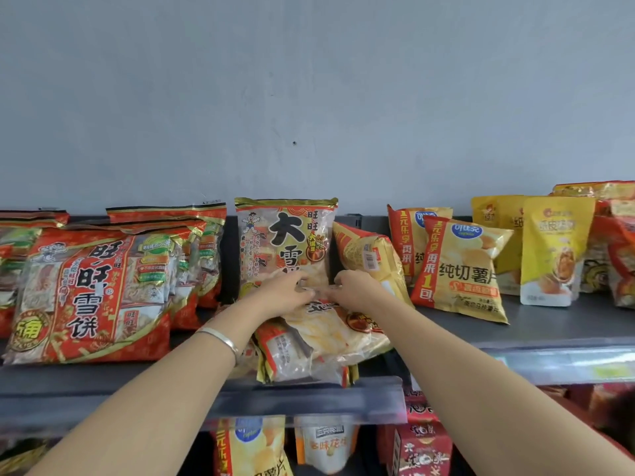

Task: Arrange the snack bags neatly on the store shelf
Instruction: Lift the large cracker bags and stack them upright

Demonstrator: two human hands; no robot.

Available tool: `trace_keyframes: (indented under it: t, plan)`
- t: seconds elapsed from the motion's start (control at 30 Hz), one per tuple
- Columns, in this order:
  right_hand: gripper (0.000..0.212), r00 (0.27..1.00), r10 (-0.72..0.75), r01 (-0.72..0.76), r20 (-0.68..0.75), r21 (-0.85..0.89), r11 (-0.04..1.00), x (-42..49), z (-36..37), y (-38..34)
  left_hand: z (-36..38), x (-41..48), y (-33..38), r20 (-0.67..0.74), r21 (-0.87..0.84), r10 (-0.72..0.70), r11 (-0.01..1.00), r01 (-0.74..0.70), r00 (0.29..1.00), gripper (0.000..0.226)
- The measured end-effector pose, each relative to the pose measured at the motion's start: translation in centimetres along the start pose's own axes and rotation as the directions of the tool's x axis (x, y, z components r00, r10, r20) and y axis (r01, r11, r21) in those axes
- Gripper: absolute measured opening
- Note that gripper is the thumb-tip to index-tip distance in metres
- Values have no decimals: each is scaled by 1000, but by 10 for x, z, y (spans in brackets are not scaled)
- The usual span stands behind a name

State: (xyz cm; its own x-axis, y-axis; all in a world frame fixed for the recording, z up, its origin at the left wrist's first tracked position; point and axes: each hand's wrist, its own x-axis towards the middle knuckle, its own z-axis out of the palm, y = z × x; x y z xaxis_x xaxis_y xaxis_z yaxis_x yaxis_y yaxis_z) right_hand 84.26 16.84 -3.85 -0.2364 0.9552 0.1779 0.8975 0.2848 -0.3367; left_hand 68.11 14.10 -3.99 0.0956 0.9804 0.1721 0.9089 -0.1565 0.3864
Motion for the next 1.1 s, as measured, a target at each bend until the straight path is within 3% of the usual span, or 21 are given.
trace_keyframes:
  t: [0.13, 0.3, 0.47, 0.6, 0.77, 0.87, 0.93, 1.0, 1.1]
  plan:
    - [51, 1000, -16, 16, -12, 9, 1000, -18, -1, 10, 12, -10, 13, 80, 70, -13, 998, 7, 997, 54]
    - [45, 997, 15, -13, -71, 21, 1000, -39, -2, 18, 30, -16, 6, 36, 140, -112, 984, 106, 993, 56]
    - [47, 971, 176, -180, -160, -15, 983, -54, -5, 24, 38, -31, 7, -37, 52, -147, 988, 149, 988, 50]
    - [54, 943, 294, -298, -153, -2, 955, -62, -8, 24, 44, -40, 4, -75, 14, -166, 986, 168, 983, 50]
    - [58, 900, 408, -401, -151, 72, 913, -75, -13, 25, 48, -44, 3, -157, 30, -176, 983, 183, 972, 49]
    - [49, 891, 427, -374, -158, 281, 884, -78, -18, 25, 49, -56, 5, -271, 1, -129, 991, 134, 954, 46]
    - [40, 858, 459, -304, -232, 491, 817, -80, -22, 25, 46, -64, 6, -355, -33, -127, 992, 123, 926, 42]
    - [40, 806, 529, -209, -267, 707, 675, -81, -26, 23, 44, -69, 6, -407, -76, -160, 987, 141, 899, 40]
    - [41, 718, 667, -1, -198, 959, 285, -84, -30, 13, 40, -72, 4, -435, -219, -269, 957, 188, 859, 42]
